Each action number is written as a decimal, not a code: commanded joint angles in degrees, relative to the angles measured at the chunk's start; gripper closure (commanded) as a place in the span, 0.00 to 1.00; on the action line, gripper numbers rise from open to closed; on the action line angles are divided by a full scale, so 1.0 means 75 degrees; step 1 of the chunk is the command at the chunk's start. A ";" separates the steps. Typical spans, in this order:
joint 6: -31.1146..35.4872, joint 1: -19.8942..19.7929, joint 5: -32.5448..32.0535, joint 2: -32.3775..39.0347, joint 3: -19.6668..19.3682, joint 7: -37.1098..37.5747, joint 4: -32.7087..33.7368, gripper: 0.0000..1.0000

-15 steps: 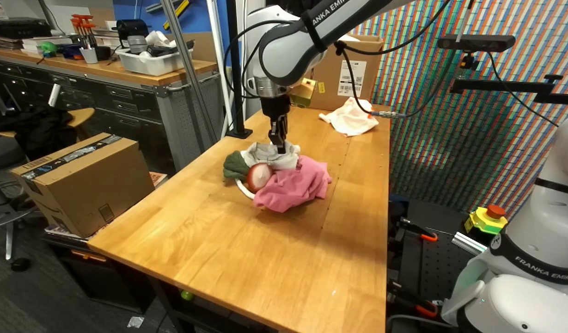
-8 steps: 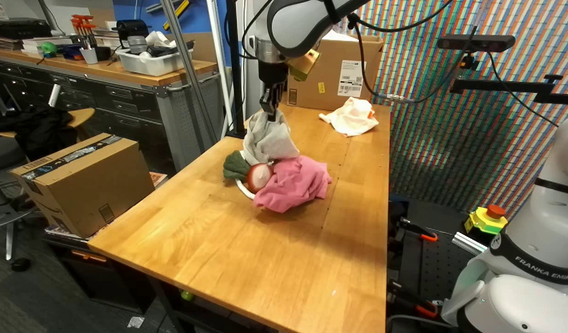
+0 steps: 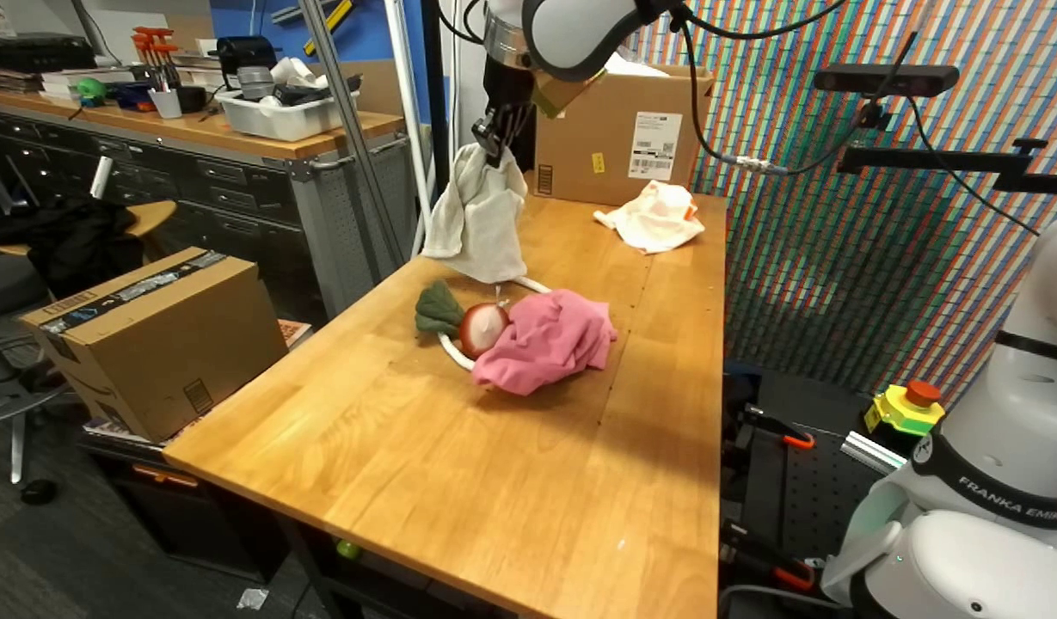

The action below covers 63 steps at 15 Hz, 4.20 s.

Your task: Move the peach shirt and the white towel to the right then move the pink shirt to the left and move the turnip plushie towards you

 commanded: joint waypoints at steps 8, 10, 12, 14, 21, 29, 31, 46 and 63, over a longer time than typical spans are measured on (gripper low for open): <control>0.1274 0.0340 -0.2902 0.0296 -0.0959 0.4395 0.0523 0.94; 0.1206 0.0370 -0.3817 0.0565 -0.1145 0.5511 0.0841 0.94; 0.1102 0.0473 -0.4771 0.0868 -0.1396 0.6677 0.1143 0.94; 0.0966 0.0534 -0.5624 0.1215 -0.1624 0.7750 0.1489 0.94; -0.0410 0.0209 -0.7724 0.2276 -0.1498 1.0329 0.2485 0.94; -0.1106 -0.0110 -0.7593 0.2442 -0.0834 0.9580 0.2403 0.34; -0.0953 -0.0179 -0.7378 0.2247 -0.0616 0.9221 0.2137 0.19; -0.0545 -0.0520 -0.1444 -0.0376 0.0728 0.2689 -0.1433 0.00; -0.3019 -0.0120 0.2860 -0.0607 0.0727 -0.3628 -0.2128 0.00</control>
